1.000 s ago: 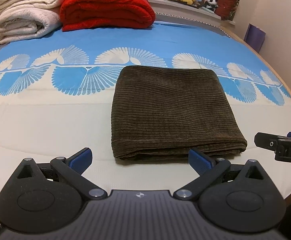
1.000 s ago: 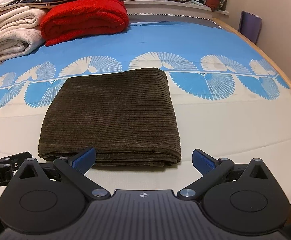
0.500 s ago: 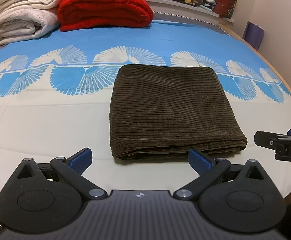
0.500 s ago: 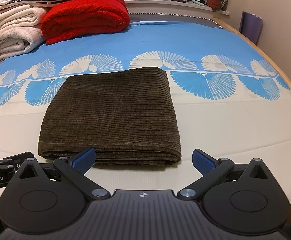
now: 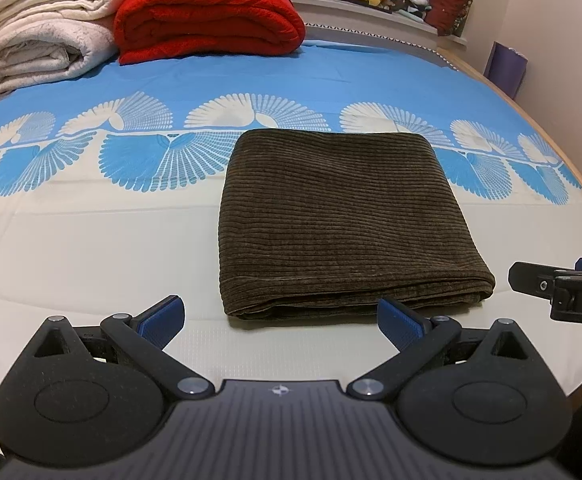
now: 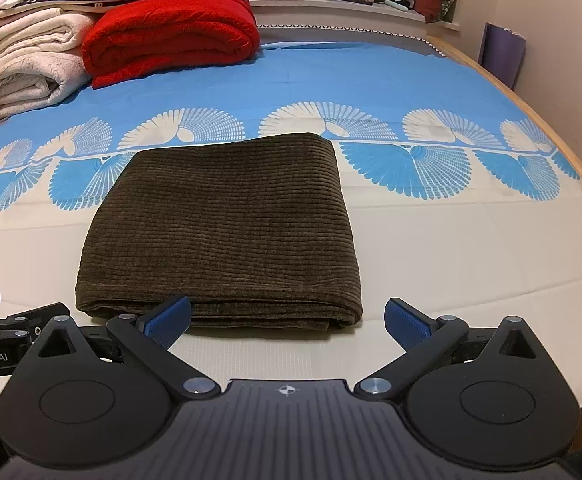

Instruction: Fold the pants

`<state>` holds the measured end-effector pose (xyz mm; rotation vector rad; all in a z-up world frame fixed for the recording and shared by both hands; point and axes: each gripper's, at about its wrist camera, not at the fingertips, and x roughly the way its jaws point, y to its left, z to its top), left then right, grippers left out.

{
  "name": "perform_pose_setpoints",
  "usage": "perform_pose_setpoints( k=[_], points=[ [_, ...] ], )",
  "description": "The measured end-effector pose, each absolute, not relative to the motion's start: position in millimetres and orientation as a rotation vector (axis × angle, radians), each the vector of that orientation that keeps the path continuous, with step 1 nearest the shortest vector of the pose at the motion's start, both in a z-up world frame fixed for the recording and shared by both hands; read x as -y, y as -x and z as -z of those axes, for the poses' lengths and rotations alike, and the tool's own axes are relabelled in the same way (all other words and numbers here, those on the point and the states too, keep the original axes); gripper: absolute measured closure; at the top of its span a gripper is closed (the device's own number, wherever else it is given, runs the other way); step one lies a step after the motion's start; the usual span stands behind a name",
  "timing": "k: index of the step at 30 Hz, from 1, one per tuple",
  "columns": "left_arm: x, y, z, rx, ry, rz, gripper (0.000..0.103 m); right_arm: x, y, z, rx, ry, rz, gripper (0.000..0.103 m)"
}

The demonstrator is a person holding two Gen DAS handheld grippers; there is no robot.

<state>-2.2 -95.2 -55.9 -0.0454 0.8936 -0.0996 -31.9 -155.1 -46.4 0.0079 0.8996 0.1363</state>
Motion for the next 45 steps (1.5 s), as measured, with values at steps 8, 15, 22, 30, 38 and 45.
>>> perform_pose_setpoints(
  k=[8,15,22,30,38,45],
  points=[
    [95.0,1.7,56.3,-0.892,0.043,0.103,0.0,155.7,31.4,46.0,-0.899,-0.008,-0.138,0.001],
    [95.3,2.2,56.8,-0.89,0.039,0.109,0.0,155.5,31.5,46.9,-0.9,-0.008,-0.135,0.001],
    [95.1,2.2,56.9,-0.887,0.034,0.116,0.0,155.7,31.5,46.9,-0.9,-0.008,-0.134,0.001],
    [95.9,2.2,56.9,-0.886,0.034,0.114,0.0,155.7,31.2,46.8,-0.901,-0.008,-0.134,0.001],
    [96.6,2.4,56.7,-0.883,0.031,0.118,0.0,155.1,31.7,47.1,-0.901,-0.008,-0.135,0.001],
    [98.2,3.2,56.1,-0.878,0.022,0.133,0.0,155.4,31.6,47.0,-0.901,-0.008,-0.135,0.001]
  ],
)
